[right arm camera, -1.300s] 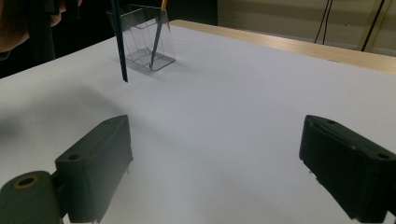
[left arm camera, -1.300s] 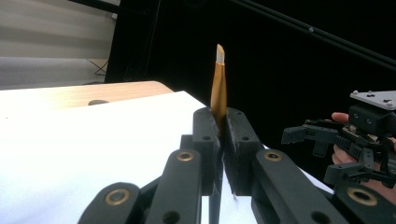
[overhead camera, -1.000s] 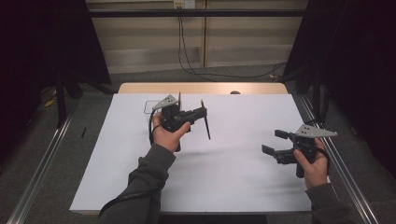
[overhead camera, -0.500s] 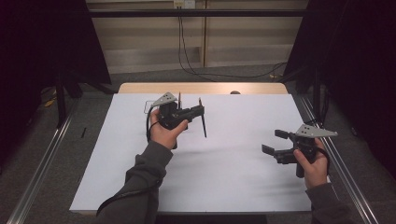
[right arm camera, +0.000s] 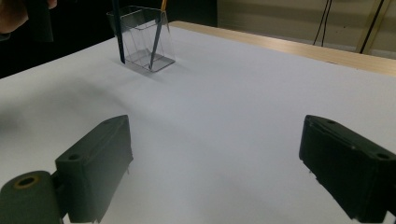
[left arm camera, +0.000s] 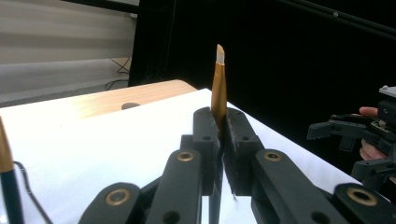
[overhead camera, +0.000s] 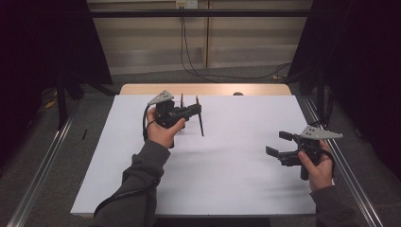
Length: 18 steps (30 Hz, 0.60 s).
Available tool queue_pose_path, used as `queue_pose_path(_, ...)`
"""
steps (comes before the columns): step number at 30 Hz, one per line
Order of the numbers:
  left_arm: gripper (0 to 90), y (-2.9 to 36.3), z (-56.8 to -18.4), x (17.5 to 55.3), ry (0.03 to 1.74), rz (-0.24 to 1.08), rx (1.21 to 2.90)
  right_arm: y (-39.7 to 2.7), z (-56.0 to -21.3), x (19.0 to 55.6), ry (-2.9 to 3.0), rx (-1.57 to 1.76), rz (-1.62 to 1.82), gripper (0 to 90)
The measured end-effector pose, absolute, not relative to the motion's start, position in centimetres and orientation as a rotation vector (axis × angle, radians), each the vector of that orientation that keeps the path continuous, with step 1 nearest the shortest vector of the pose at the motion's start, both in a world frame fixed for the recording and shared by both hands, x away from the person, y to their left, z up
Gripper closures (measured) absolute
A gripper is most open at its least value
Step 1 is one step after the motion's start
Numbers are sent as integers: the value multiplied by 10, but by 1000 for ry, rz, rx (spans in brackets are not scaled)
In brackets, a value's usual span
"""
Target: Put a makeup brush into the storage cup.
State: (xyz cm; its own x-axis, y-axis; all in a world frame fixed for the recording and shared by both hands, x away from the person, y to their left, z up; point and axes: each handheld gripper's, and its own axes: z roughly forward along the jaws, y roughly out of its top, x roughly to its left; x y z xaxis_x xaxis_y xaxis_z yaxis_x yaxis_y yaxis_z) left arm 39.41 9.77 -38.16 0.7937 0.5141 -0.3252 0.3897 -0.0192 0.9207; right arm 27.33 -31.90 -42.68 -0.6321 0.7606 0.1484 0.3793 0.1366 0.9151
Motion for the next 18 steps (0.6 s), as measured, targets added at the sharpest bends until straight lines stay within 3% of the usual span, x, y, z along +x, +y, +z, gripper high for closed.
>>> queue_pose_path(18,843,110,-373,401,744,155,1650,-319,-426,273,2071,1095,1497,87)
